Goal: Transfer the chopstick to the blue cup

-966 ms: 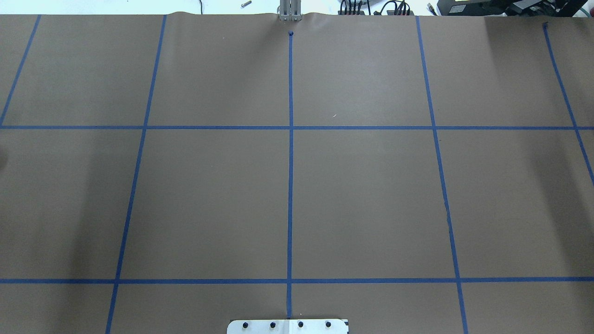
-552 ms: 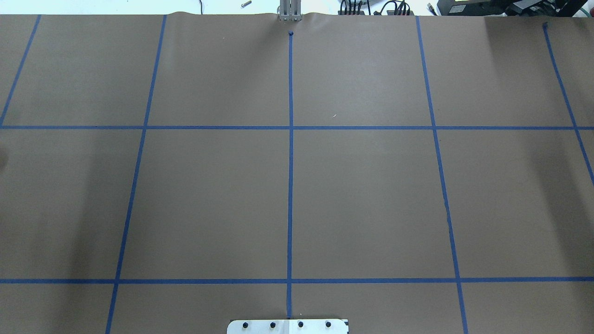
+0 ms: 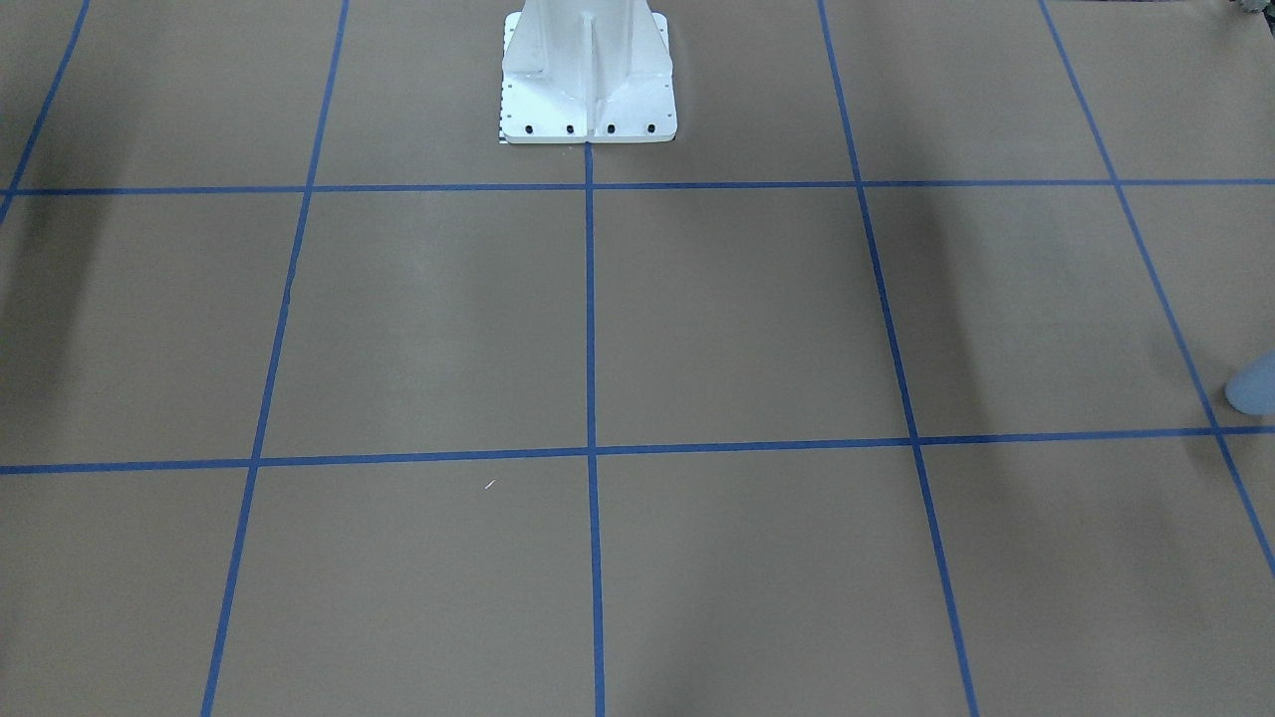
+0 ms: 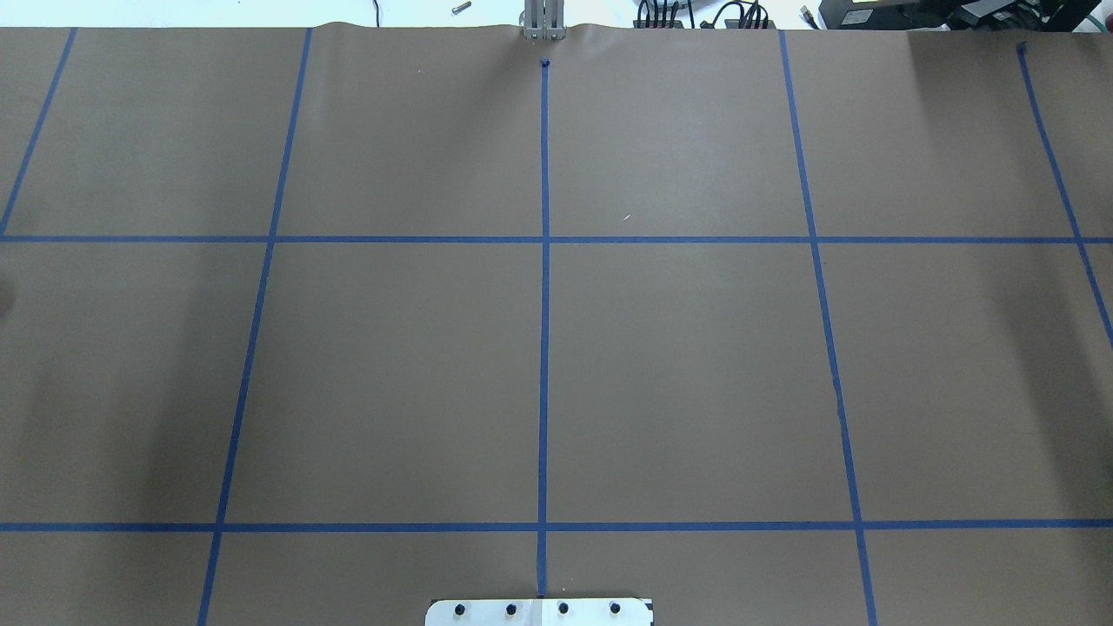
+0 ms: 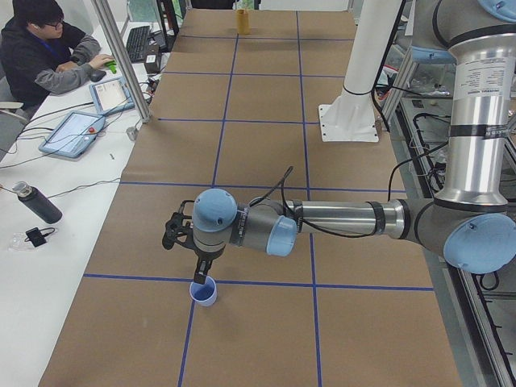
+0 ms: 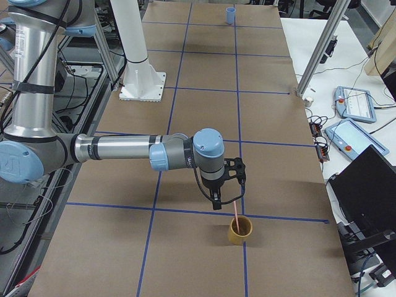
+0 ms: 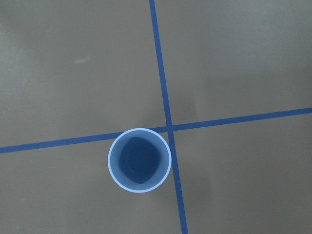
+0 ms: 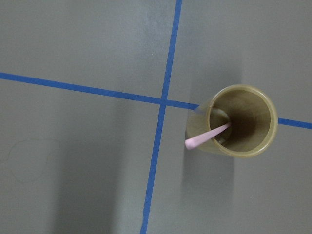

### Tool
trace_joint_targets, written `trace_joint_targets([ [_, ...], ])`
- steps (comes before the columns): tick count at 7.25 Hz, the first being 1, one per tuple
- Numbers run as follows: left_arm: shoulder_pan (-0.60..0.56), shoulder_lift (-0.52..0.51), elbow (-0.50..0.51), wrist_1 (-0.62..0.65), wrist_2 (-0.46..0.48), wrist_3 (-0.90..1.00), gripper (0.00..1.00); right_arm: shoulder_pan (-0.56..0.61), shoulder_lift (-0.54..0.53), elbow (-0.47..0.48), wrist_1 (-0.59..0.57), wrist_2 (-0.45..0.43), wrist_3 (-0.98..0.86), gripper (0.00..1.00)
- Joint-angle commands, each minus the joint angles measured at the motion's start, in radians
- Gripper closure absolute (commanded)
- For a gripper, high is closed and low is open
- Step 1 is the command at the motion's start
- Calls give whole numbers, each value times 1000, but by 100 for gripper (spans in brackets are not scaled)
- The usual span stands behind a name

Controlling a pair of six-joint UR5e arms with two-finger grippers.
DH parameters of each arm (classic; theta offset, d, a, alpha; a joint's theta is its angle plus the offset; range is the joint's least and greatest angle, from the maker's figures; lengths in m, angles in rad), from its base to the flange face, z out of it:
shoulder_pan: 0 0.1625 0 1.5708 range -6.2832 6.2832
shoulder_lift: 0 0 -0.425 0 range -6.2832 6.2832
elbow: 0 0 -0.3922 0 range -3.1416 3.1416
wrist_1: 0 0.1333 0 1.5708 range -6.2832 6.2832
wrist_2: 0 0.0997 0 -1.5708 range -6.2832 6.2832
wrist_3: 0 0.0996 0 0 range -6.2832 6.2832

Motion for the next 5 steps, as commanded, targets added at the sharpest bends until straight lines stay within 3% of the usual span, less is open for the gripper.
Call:
trace_joint_targets([
  [1,1,-40,28,-8,3,1,2,2,-14,-49,109,59,-7,0],
  [3,23,-40,31,-70,4,4,2,-21,4,-71,195,93,65,0],
  [5,107,-33,64,-95,10,1,1,-137,13,15,195,58,319,0],
])
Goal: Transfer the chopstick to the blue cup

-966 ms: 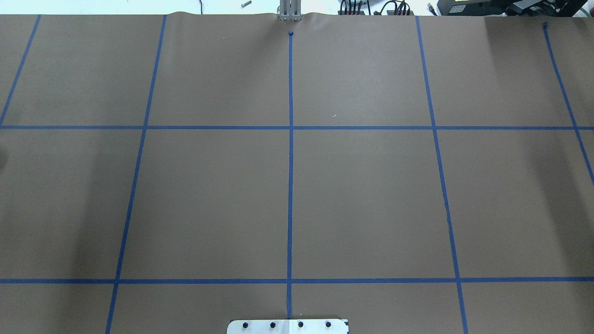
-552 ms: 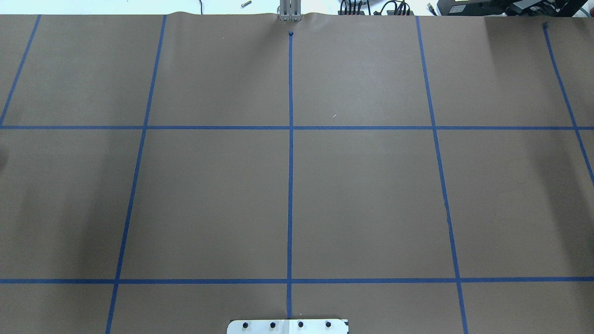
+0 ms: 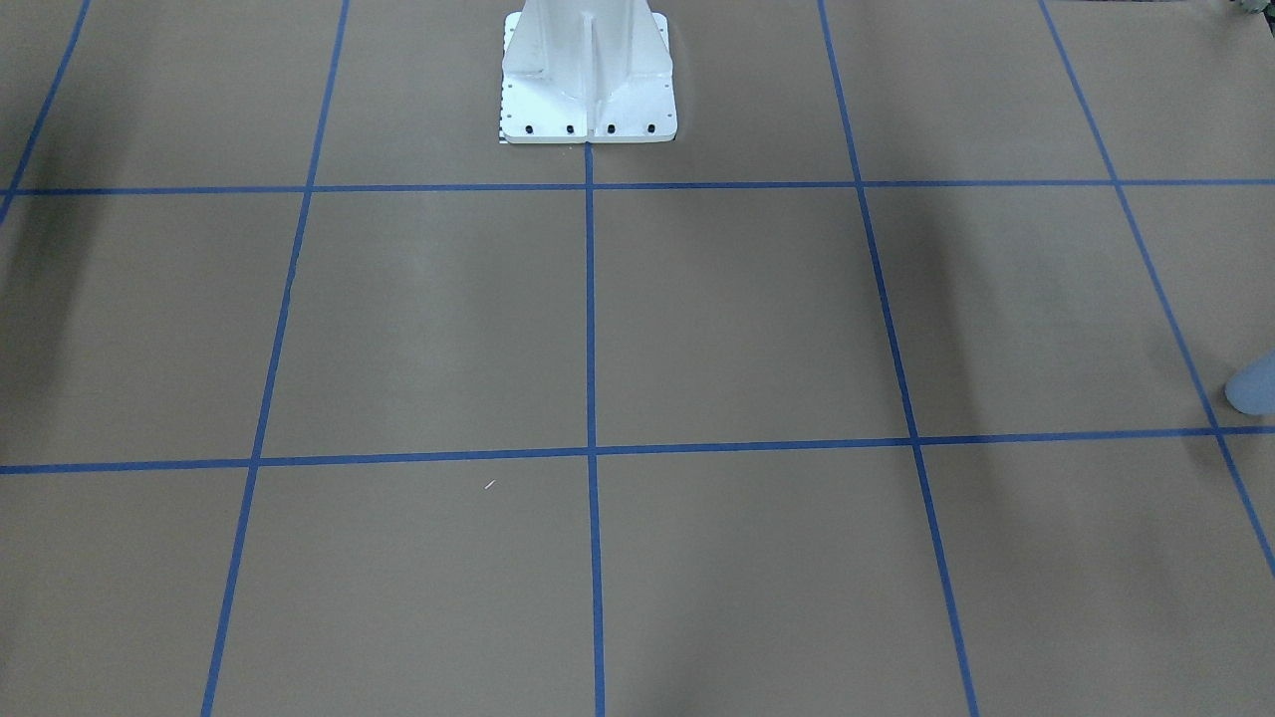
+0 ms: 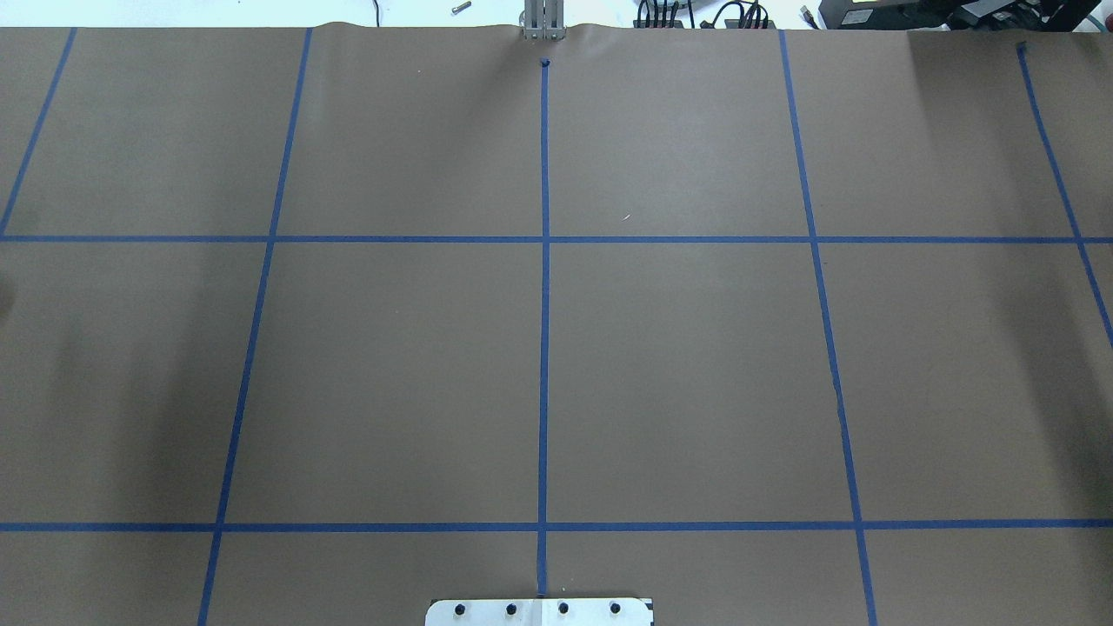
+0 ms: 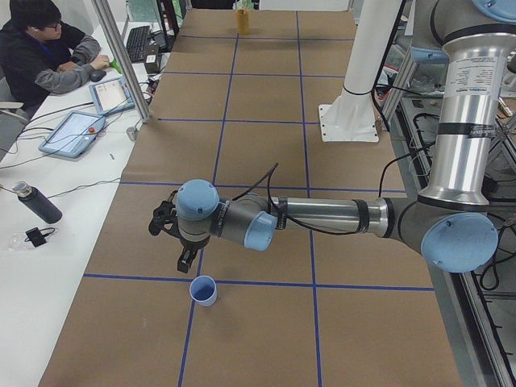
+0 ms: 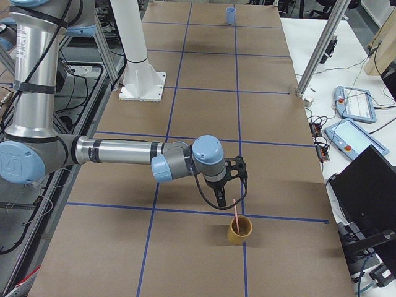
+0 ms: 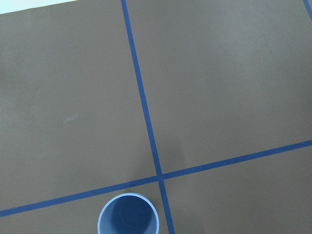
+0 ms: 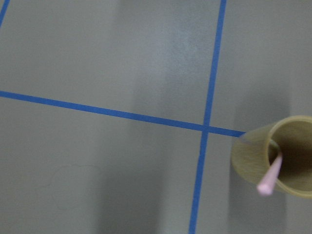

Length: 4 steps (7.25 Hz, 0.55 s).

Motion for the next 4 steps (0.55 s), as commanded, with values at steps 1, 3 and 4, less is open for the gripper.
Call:
trace_joint_targets([
  [1,55,36,20,-21,67,-2,1,-77,3,52,8,-20,154,0],
  [3,86,36,85,-88,101,0,2,-80,3,54,8,-19,156,0],
  [4,118,28,143,-154,101,-2,2,-80,3,52,8,-19,156,0],
])
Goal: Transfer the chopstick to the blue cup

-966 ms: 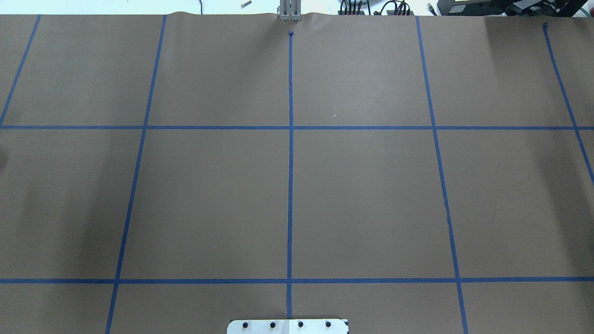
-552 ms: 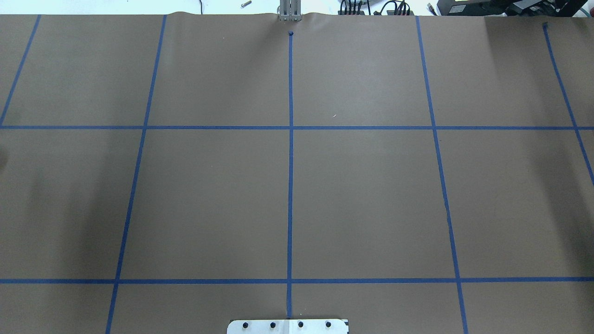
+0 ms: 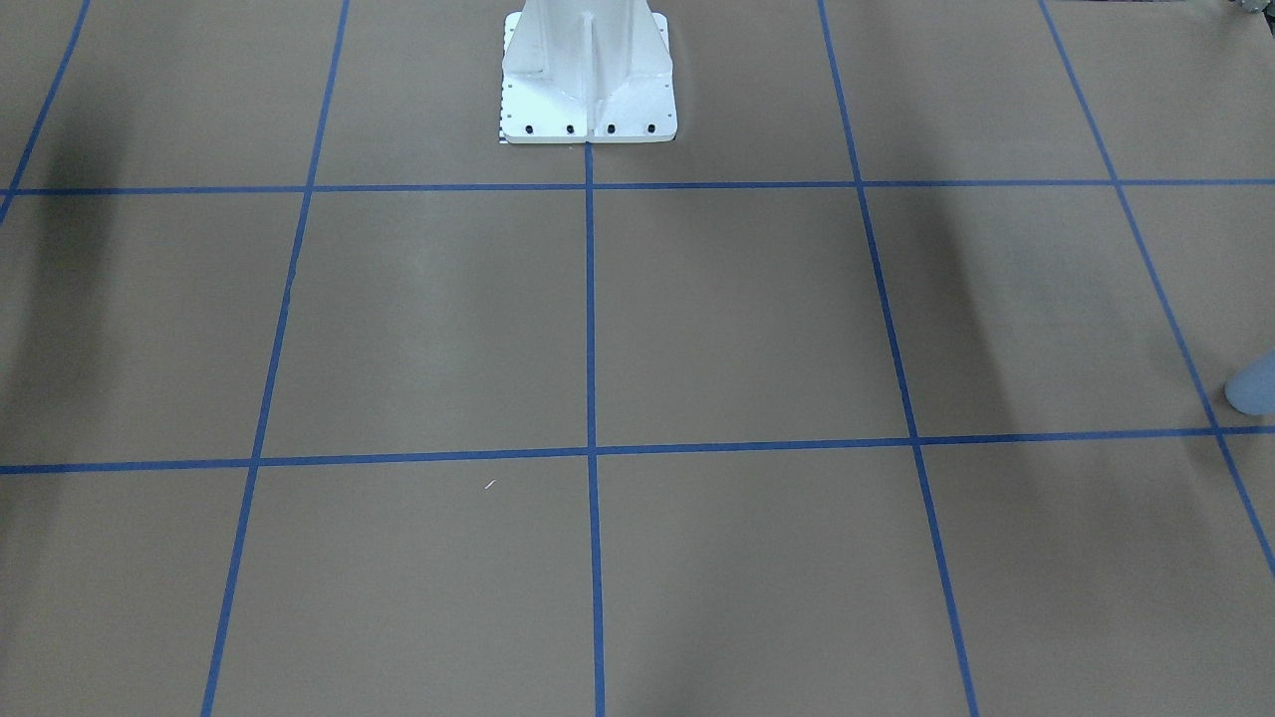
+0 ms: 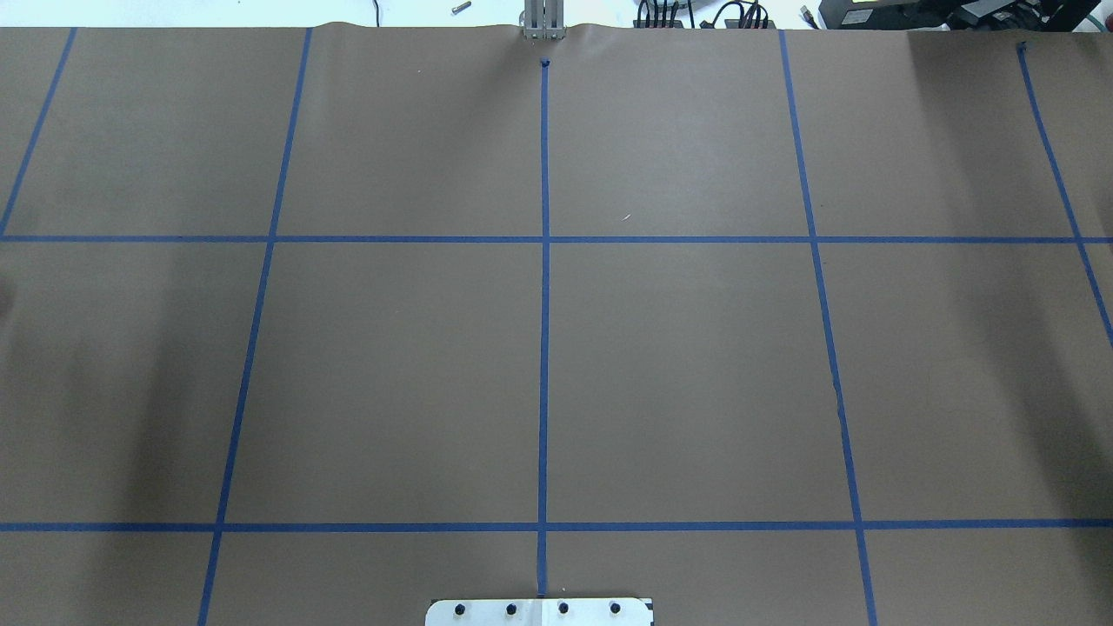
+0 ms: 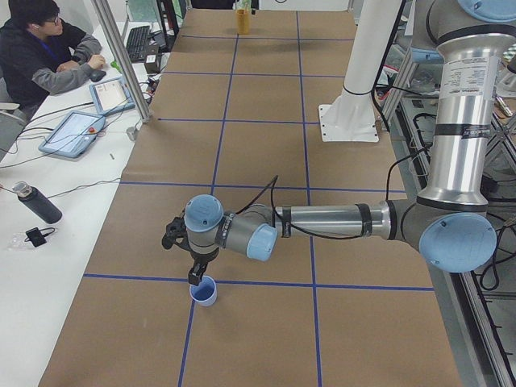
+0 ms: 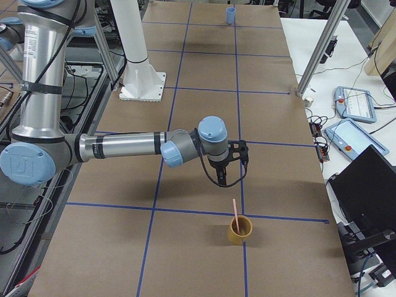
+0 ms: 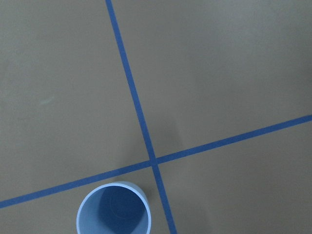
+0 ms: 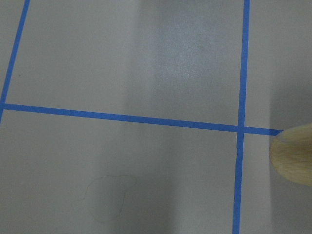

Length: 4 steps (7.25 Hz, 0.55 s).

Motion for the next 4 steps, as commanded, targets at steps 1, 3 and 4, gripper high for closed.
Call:
trace_joint_targets([
  [1,39,-8,79,-77,7,-1,2,-2,0,0,0,-2,3,0],
  [3,68,-11,89,-79,7,-3,3,-3,0,-1,0,0,3,0],
  [4,91,-29,104,-79,15,-24,8,-3,0,-3,0,0,3,0],
])
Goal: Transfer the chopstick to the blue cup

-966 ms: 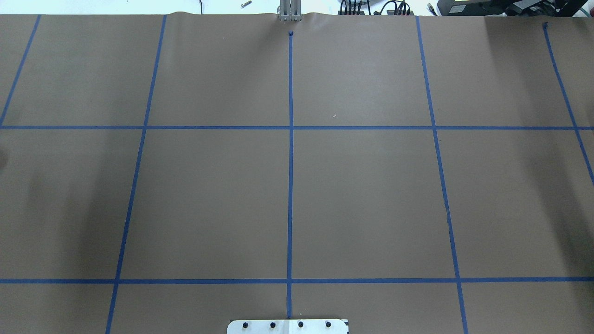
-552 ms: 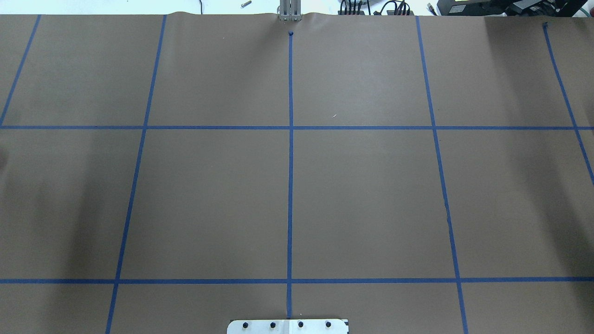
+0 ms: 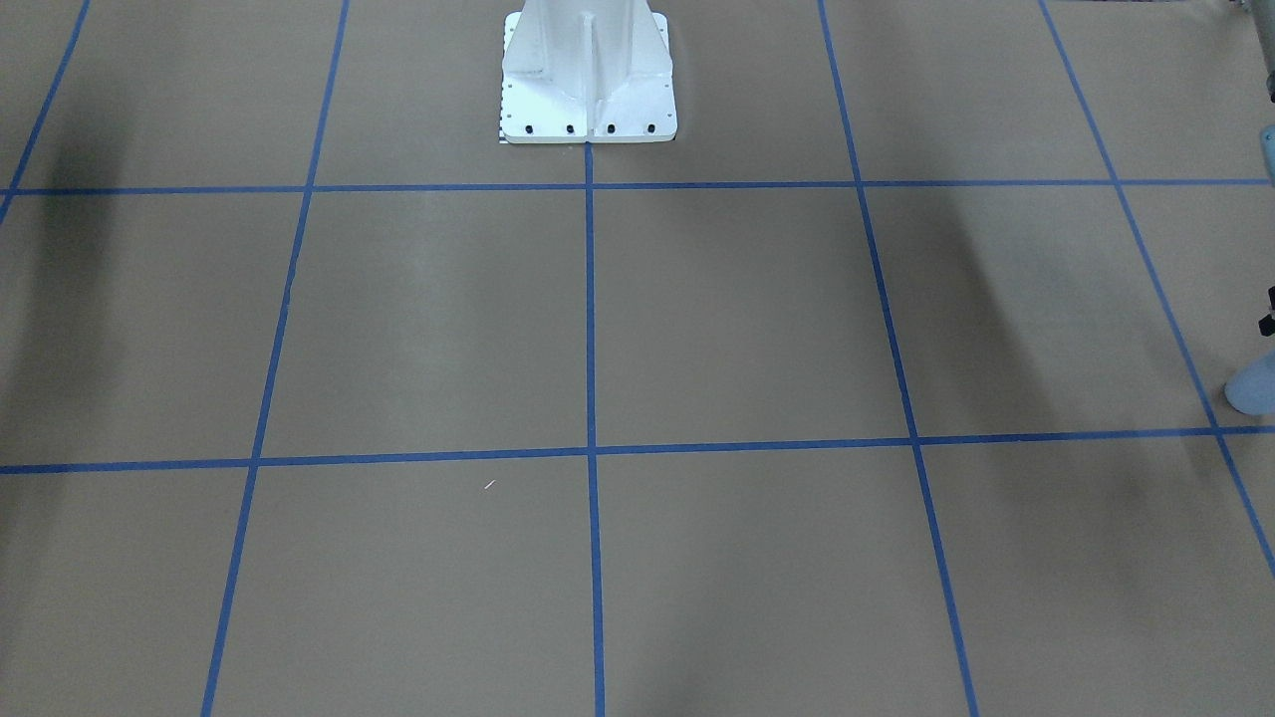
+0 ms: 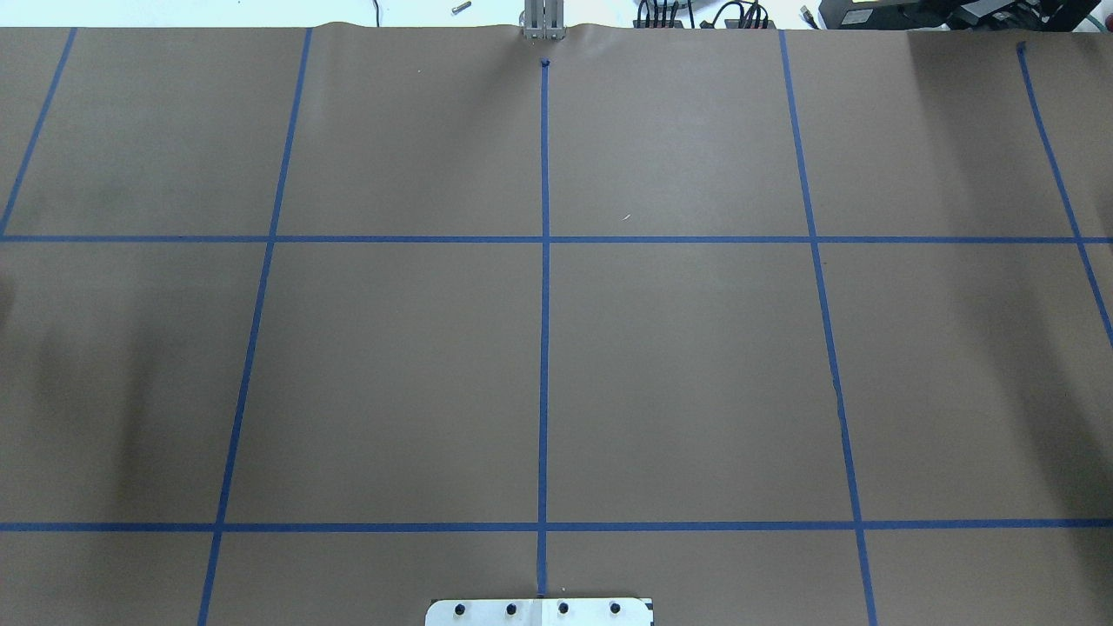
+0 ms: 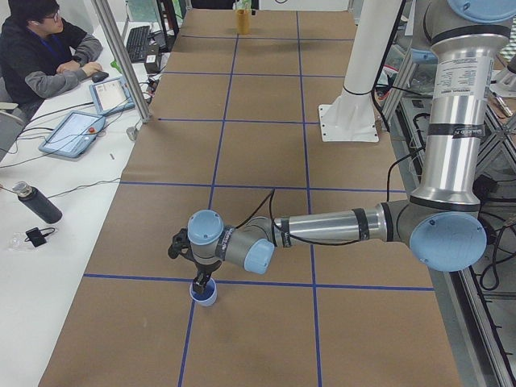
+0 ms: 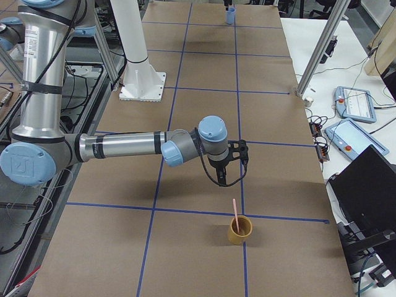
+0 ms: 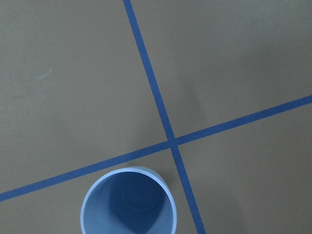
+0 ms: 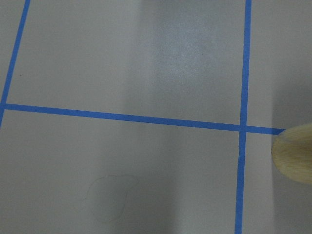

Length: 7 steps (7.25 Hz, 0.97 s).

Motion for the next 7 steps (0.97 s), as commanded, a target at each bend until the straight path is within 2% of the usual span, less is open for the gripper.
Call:
trace_joint_targets([
  [1,51,-20,38,-23,30,-23,8,-1,0,-3,0,0,0,0],
  [2,66,-26,78,-61,59,-23,10,-2,0,-3,0,0,0,0],
  [3,71,-26,99,-83,66,-23,17,-2,0,-3,0,0,0,0],
  [4,71,-23,103,-82,66,-23,49,-2,0,-3,0,0,0,0],
  [5,71,-22,101,-83,64,-25,92,-2,0,-3,0,0,0,0],
  [6,71,-16,95,-86,64,-23,100,-2,0,-3,0,0,0,0],
  [7,71,-14,90,-86,64,-22,100,-2,0,-3,0,0,0,0],
])
